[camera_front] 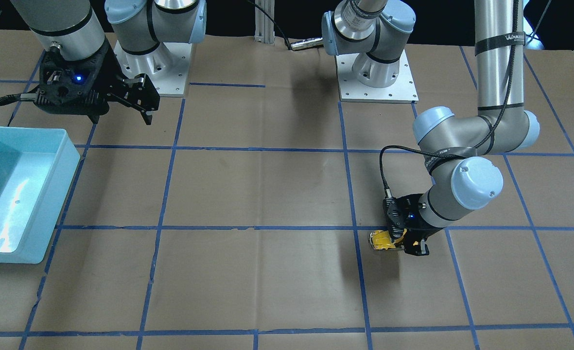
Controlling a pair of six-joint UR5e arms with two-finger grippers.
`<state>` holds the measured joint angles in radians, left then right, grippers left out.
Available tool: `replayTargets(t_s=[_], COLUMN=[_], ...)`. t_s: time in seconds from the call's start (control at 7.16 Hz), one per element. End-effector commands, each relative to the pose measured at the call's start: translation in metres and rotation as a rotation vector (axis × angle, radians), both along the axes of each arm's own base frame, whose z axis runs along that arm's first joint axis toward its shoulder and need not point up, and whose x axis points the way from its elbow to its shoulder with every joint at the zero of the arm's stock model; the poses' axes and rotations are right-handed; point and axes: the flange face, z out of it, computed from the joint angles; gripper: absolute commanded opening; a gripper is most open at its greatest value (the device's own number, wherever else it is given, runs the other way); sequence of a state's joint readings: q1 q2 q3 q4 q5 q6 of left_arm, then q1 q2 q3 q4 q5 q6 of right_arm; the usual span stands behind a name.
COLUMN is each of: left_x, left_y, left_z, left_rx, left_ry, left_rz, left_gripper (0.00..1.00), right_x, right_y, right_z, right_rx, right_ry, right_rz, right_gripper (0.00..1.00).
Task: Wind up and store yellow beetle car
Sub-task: 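Press the car down and drag it backward with the left gripper, then keep dragging the car backward along the table with the left gripper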
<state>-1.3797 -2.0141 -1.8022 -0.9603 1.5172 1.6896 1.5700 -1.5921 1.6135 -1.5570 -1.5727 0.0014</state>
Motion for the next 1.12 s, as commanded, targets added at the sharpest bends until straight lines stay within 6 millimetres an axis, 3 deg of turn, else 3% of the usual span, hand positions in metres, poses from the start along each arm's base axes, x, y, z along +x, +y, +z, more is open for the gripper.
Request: replayTargets(t_s=[0.0, 0.28, 0.56, 0.84, 0.98], left_x=[0.015, 0.032, 0.037, 0.062, 0.065], left_y=[0.000, 0.000, -0.001, 0.000, 0.000], left_z=[-0.001, -0.002, -0.003, -0.005, -0.004], left_rx=[-0.002, 0.001, -0.005, -0.002, -0.006], left_ry=[0.005, 0.004, 0.007, 0.011, 0.010], left_rz=[-0.031, -0.003, -0.061, -0.032, -0.036], left_gripper=[0.28, 0.29, 0.29, 0.29, 0.29], right_x=[0.000, 0.001, 0.000, 0.000, -0.001], right_y=[0.000, 0.000, 0.000, 0.000, 0.002], right_z=[0.000, 0.000, 0.000, 0.000, -0.004], right_rx=[0.000, 0.000, 0.000, 0.000, 0.008], right_ry=[0.000, -0.003, -0.002, 0.000, 0.004], right_rz=[0.001, 0.001, -0.001, 0.002, 0.001], right_gripper=[1.00, 1.00, 1.00, 1.00, 1.00])
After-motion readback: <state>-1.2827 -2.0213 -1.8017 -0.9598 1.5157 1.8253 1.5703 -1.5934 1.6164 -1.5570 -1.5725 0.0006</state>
